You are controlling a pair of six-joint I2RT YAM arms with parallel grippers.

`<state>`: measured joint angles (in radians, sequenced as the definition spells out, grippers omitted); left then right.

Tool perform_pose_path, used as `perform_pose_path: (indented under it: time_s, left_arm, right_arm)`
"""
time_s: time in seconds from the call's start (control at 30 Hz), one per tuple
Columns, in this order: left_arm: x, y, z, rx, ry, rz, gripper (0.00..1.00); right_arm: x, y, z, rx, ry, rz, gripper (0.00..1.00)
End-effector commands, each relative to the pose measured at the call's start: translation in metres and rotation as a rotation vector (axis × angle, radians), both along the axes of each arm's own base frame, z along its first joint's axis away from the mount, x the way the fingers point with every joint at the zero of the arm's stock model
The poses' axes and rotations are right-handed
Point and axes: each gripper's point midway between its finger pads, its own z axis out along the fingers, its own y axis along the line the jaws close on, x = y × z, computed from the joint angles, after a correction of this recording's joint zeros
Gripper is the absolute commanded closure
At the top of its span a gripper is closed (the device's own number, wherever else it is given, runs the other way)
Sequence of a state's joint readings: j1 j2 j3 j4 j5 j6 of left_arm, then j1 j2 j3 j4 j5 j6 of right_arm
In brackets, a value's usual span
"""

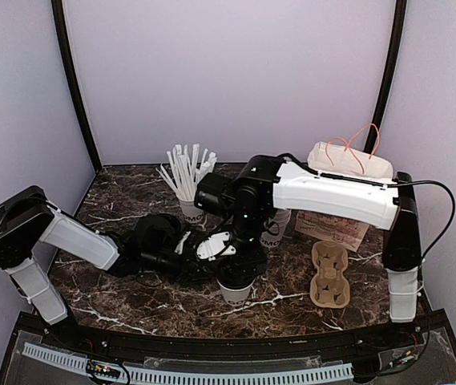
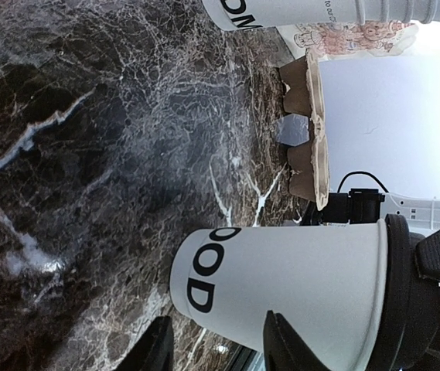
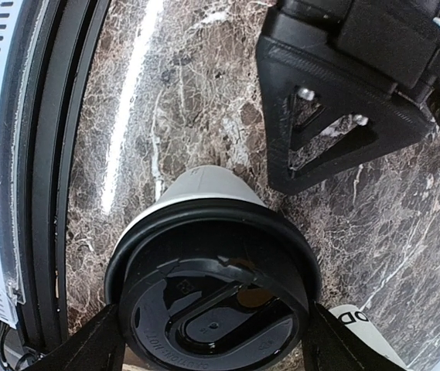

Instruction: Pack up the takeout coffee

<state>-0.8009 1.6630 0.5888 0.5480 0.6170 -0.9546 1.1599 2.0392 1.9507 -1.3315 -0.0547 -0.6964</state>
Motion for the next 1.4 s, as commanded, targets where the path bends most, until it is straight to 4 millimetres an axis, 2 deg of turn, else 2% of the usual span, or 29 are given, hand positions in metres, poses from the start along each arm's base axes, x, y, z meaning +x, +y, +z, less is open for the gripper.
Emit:
perform_pose_path:
  time_s: [0.0,0.3,0.8,0.97,1.27,1.37]
  left_arm:
    - [0.002,-0.006,0.005,-0.025,-0.009,-0.012,0.57]
    - [0.001,-0.007,0.003,-0.028,-0.005,-0.016,0.57]
    - [0.002,-0.01,0.002,-0.023,-0.001,-0.021,0.57]
    - [0.003,-0.01,0.002,-0.021,-0.001,-0.022,0.57]
    - [0.003,-0.01,0.002,-0.017,0.001,-0.021,0.57]
    - [0.003,-0.009,0.004,-0.015,-0.006,-0.018,0.56]
  right_arm:
    - [0.0,0.011,0.003,0.023,-0.011,0.0,0.22]
    - [-0.004,0.005,-0.006,-0.018,0.013,0.014,0.21]
    - [-0.021,-0.008,-0.004,-0.053,0.062,0.056,0.21]
    - [-0.012,-0.007,-0.004,-0.042,0.01,0.034,0.2]
    - [-0.012,-0.013,-0.028,-0.11,0.013,0.017,0.19]
    - [-0.011,-0.011,-0.02,-0.084,0.005,0.016,0.18]
